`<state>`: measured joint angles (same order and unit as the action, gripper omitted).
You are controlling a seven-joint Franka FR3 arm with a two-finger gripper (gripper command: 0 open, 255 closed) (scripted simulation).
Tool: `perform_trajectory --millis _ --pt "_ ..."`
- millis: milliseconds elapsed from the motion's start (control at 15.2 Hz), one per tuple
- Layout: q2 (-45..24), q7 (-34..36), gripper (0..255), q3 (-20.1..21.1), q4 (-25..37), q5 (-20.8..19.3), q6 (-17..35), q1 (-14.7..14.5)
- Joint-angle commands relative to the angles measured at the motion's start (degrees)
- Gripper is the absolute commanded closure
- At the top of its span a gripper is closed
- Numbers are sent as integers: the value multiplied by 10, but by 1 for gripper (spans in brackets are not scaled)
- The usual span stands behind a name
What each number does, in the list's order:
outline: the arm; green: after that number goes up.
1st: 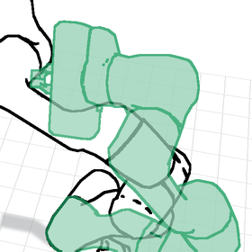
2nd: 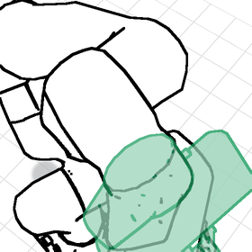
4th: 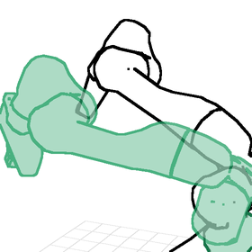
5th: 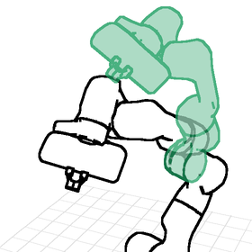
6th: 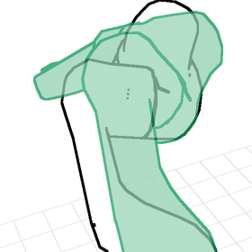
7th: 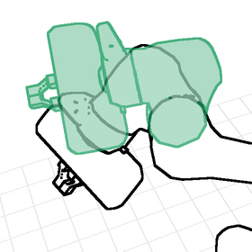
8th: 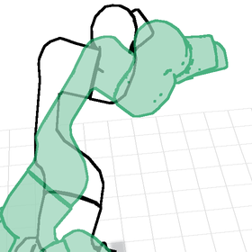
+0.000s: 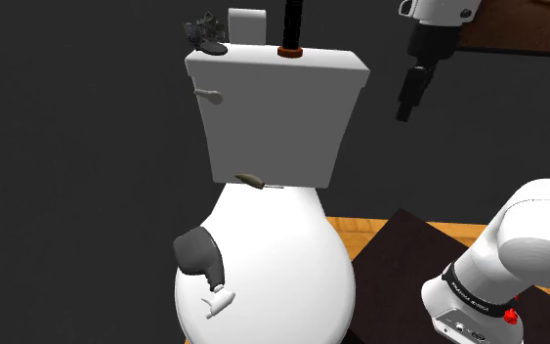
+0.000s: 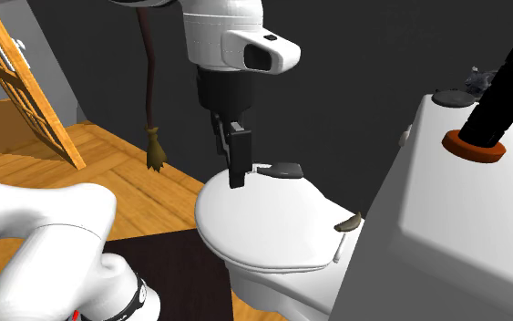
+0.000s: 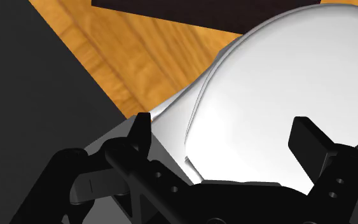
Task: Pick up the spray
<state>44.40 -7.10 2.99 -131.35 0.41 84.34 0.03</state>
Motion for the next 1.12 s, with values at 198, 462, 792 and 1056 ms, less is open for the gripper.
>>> perform_trajectory --millis 198,462,792,1056 --pt "-16 36 0 34 -22 19 38 -9" --pt "-50 85 0 79 -41 42 90 -20" --pt "-110 145 0 137 -48 61 157 -30" --pt "-172 197 0 183 -39 65 210 -34"
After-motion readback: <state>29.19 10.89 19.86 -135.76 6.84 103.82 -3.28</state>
